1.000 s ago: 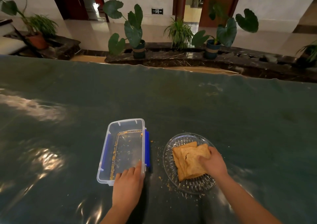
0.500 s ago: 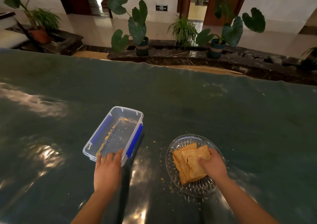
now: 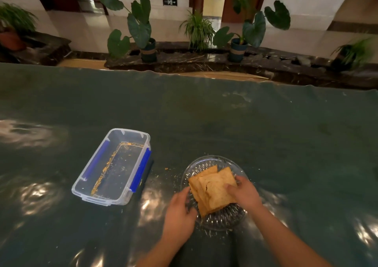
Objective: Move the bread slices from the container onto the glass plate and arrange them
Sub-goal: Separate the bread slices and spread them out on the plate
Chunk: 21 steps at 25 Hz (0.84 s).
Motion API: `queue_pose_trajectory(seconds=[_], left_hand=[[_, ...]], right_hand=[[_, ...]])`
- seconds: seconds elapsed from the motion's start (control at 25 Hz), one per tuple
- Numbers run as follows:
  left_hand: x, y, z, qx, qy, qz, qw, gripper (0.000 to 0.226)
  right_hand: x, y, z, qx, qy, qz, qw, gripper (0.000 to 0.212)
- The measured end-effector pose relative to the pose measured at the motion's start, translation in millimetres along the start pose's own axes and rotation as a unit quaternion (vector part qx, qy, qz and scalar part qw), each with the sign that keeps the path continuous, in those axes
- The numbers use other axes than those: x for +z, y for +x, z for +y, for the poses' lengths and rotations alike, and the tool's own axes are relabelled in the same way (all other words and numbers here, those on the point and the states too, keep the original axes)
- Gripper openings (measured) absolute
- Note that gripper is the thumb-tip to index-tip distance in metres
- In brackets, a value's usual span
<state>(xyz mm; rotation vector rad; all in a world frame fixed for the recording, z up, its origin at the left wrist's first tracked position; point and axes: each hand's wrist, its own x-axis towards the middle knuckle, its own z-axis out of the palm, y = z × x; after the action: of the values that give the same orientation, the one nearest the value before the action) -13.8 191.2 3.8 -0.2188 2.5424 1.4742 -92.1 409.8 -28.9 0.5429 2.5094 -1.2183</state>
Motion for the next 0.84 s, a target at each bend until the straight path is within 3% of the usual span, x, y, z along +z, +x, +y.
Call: queue_pose_trajectory(seconds=[0.08,0.16,0.56,0.84], left_hand=[[19,19,17,-0.052,-0.119,-0.012,0.991,0.036],[36,35,26,-0.094,-0.157,-0.025,0.983,0.031],[43,42,2,-0.148,-0.169,-0.043,0.973,0.052],[44,62,4,-0.167,-0.141,-0.025,0.975,0.037]], right_hand=[[-4,2,-1,0.0,0.014,-0.013,1.0,0.043],[-12,4,6,0.001,0.03,-0.017,0.999,0.041],[-15,-27,33,0.01,0.066,-0.014,0.998,0.036],[-11,-31,30,0.01,0.055,0.026,0.998,0.04]])
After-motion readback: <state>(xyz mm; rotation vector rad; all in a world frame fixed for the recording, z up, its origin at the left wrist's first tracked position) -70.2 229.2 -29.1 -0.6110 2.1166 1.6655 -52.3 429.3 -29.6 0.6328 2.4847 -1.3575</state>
